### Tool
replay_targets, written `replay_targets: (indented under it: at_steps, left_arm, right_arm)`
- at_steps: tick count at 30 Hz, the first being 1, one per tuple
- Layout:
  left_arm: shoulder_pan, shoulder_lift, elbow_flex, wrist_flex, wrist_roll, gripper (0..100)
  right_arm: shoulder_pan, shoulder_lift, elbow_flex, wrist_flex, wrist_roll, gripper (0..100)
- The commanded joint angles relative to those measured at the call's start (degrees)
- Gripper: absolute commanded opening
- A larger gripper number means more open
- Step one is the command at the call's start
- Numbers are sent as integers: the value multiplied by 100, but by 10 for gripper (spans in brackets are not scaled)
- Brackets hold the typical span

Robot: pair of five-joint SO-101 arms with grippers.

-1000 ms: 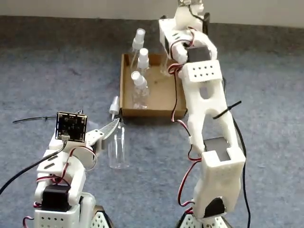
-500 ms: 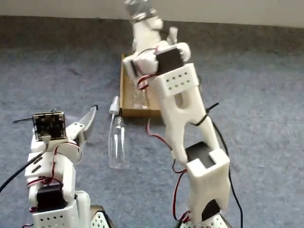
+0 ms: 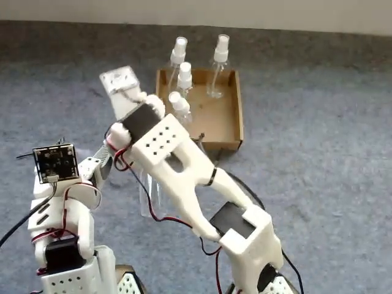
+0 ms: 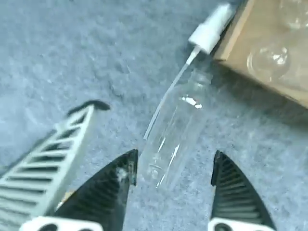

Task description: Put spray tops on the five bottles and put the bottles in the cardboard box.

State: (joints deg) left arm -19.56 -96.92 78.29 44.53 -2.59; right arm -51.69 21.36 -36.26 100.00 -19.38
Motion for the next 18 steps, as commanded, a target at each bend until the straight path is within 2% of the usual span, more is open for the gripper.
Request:
replay_targets:
  at_steps: [1, 14, 18]
  left_arm:
    - [-101, 4, -75, -132, 35, 347]
    - [-101, 4, -66, -132, 35, 347]
    - [-84, 4, -66, -132, 35, 347]
  right_arm:
    - [-75, -365, 611, -259, -79, 196]
    - [-57, -382, 2818, -2123, -123, 196]
    - [-57, -374, 3327, -2404, -123, 191]
